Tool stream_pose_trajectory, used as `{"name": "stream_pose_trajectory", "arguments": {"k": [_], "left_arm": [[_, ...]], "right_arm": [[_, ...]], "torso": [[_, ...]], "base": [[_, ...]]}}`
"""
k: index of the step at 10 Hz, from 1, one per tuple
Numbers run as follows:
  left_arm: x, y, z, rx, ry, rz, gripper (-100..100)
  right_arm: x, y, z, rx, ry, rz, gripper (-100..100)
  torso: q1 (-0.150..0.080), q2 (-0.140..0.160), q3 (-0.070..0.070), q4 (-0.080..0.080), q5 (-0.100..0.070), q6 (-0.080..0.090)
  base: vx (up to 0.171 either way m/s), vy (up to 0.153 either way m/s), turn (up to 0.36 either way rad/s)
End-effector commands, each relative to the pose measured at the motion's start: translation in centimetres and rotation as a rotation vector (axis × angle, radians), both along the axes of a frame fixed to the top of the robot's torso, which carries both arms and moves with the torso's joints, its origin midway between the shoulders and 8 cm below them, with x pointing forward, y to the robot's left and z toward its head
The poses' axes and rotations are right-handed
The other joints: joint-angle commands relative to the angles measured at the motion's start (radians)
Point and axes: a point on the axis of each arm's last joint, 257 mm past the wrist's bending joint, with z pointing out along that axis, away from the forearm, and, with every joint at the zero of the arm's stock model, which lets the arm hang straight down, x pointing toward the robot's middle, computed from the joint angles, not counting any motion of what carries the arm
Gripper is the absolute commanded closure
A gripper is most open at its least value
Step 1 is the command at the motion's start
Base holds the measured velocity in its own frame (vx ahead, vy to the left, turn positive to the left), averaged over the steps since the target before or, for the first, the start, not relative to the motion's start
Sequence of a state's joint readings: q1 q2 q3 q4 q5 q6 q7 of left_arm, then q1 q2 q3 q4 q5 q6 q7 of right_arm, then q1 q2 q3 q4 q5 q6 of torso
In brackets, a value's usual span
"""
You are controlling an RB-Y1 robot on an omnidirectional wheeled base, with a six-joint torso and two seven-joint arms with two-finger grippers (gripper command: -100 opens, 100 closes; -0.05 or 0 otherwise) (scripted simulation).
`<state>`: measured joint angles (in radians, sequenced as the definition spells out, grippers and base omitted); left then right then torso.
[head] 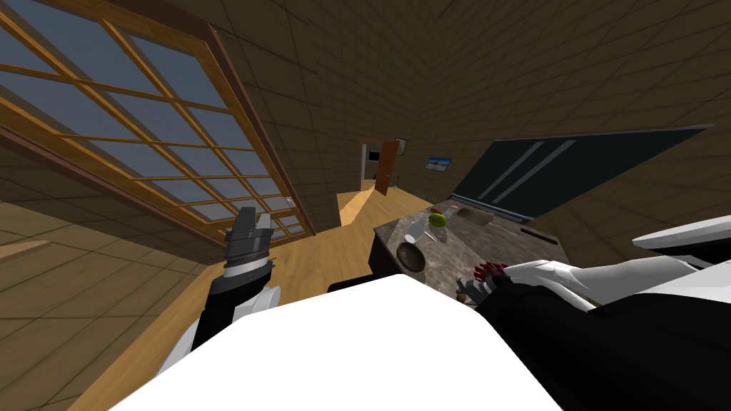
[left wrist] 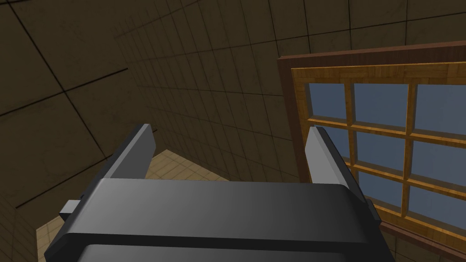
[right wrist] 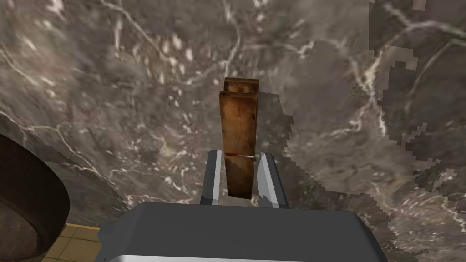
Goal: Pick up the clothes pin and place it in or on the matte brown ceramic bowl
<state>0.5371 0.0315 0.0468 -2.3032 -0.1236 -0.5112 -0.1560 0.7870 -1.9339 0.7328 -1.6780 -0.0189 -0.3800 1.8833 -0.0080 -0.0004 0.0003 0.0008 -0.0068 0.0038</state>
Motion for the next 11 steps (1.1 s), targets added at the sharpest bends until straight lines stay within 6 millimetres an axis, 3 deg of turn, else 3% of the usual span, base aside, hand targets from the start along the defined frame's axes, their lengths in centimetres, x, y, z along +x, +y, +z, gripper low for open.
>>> {"name": "stream_pose_trajectory", "arguments": {"k": [1,2,3,4,11], "left_arm": [[0.0,0.0,0.0,0.000,0.000,0.000,0],[0.0,0.0,0.0,0.000,0.000,0.000,0],[0.0,0.0,0.0,0.000,0.000,0.000,0],[0.0,0.0,0.0,0.000,0.000,0.000,0],[0.0,0.0,0.0,0.000,0.000,0.000,0]], "right_arm": [[0.0,0.0,0.0,0.000,0.000,0.000,100],[0.0,0.0,0.0,0.000,0.000,0.000,100],[0.0,0.0,0.0,0.000,0.000,0.000,0],[0.8,-0.4,0.1,0.006,-0.011,-0.002,100],[3.9,-2.4,0.7,0.022,-0.032,-0.005,100]], "torso": [[0.000,0.000,0.000,0.000,0.000,0.000],[0.000,0.000,0.000,0.000,0.000,0.000],[0.000,0.000,0.000,0.000,0.000,0.000],[0.000,0.000,0.000,0.000,0.000,0.000],[0.000,0.003,0.002,0.001,0.000,0.000]], "base": [[0.000,0.000,0.000],[0.000,0.000,0.000],[0.000,0.000,0.000],[-0.024,0.001,0.020],[-0.051,0.019,0.029]]}}
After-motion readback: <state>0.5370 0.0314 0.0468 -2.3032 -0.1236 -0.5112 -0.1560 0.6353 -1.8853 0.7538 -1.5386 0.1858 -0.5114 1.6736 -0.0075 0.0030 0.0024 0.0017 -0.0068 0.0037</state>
